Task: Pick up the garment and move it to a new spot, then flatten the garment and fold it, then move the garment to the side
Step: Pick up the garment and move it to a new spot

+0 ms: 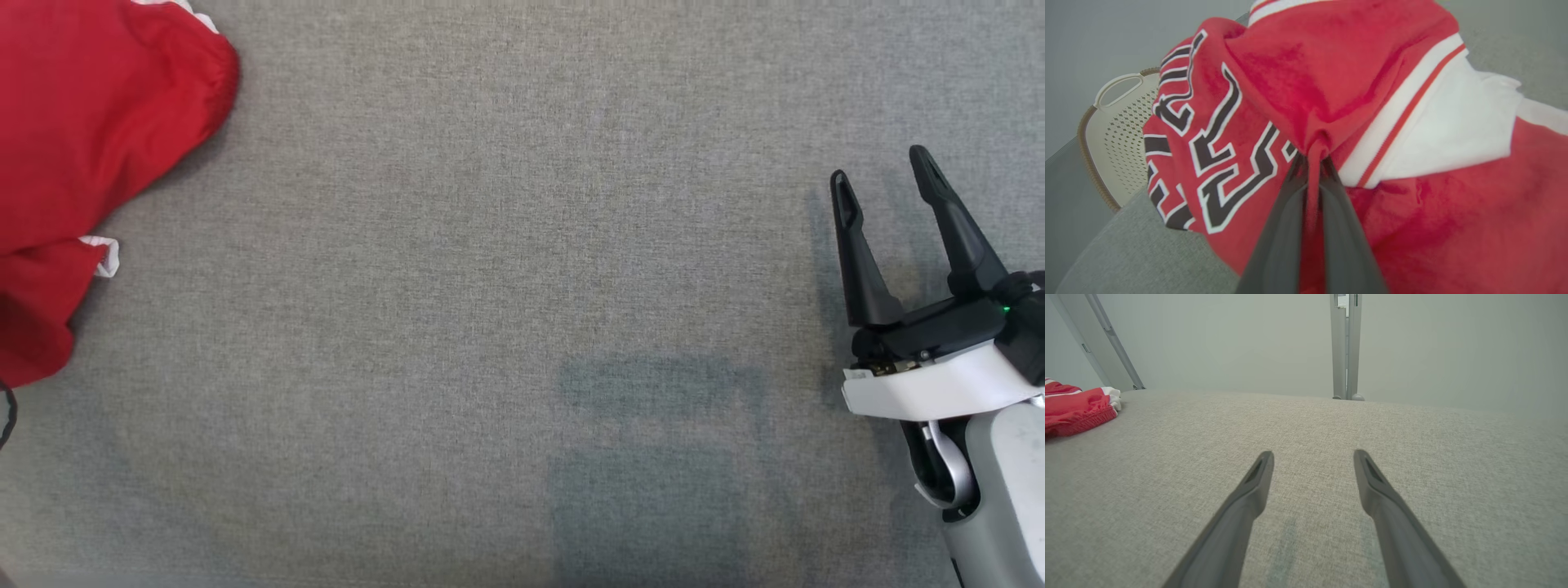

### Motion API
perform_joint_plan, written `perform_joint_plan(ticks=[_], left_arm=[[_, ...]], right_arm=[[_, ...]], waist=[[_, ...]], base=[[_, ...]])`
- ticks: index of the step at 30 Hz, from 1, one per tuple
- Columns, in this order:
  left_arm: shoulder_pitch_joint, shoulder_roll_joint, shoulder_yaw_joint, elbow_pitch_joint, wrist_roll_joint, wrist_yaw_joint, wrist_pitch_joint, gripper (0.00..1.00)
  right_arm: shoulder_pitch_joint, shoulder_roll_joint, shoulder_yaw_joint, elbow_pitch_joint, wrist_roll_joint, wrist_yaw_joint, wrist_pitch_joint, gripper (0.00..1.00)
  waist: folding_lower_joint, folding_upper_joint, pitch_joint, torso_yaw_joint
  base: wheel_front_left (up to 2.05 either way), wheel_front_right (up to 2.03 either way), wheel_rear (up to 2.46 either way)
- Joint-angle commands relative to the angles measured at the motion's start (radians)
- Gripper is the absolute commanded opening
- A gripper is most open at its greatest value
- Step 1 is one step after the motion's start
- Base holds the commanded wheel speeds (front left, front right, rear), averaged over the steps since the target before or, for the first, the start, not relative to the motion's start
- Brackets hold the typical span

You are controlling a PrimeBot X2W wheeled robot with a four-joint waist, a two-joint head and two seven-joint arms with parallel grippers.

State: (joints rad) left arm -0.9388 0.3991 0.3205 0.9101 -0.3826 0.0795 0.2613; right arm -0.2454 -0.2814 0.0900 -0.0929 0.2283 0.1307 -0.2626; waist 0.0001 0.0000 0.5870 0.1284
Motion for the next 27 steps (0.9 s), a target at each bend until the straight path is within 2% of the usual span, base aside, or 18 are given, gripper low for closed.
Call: perform_joint_plan(ticks=[1, 9, 15, 18, 22, 27], left_arm=[[-0.003, 0.019, 0.004, 0.006, -0.006, -0.005, -0.013, 0.00], [-0.032, 0.072, 0.018, -0.001, -0.026, -0.046, -0.079, 0.00], [-0.045, 0.094, 0.000, -0.064, -0.029, -0.113, -0.098, 0.00], [-0.049, 0.075, -0.013, -0.132, -0.049, -0.148, -0.109, 0.00], [-0.050, 0.015, -0.004, -0.258, -0.138, -0.189, -0.083, 0.00], [0.027, -0.049, -0.065, -0.499, -0.202, -0.205, -0.005, 0.00]], right_arm=[[0.016, 0.005, 0.003, 0.006, -0.003, 0.000, -0.004, 1.00], [0.041, 0.041, 0.028, 0.042, 0.006, 0.000, -0.004, 1.00], [0.073, 0.085, 0.018, 0.065, 0.012, 0.000, -0.004, 1.00], [0.095, 0.105, 0.007, 0.070, 0.012, 0.000, -0.004, 1.00], [0.124, 0.130, -0.013, 0.070, 0.010, 0.000, -0.004, 1.00], [0.146, 0.151, -0.026, 0.065, 0.004, 0.000, -0.004, 1.00]], waist=[[-0.0001, 0.0000, -0.036, 0.003], [-0.0001, 0.0000, -0.158, -0.003], [-0.0001, 0.0000, -0.245, -0.021], [-0.0001, 0.0000, -0.280, -0.032], [-0.0001, 0.0000, -0.312, -0.053], [-0.0001, 0.0000, -0.342, -0.095]], base=[[0.00, 0.00, 0.00], [0.00, 0.00, 0.00], [0.00, 0.00, 0.00], [0.00, 0.00, 0.00], [0.00, 0.00, 0.00], [0.00, 0.00, 0.00]])
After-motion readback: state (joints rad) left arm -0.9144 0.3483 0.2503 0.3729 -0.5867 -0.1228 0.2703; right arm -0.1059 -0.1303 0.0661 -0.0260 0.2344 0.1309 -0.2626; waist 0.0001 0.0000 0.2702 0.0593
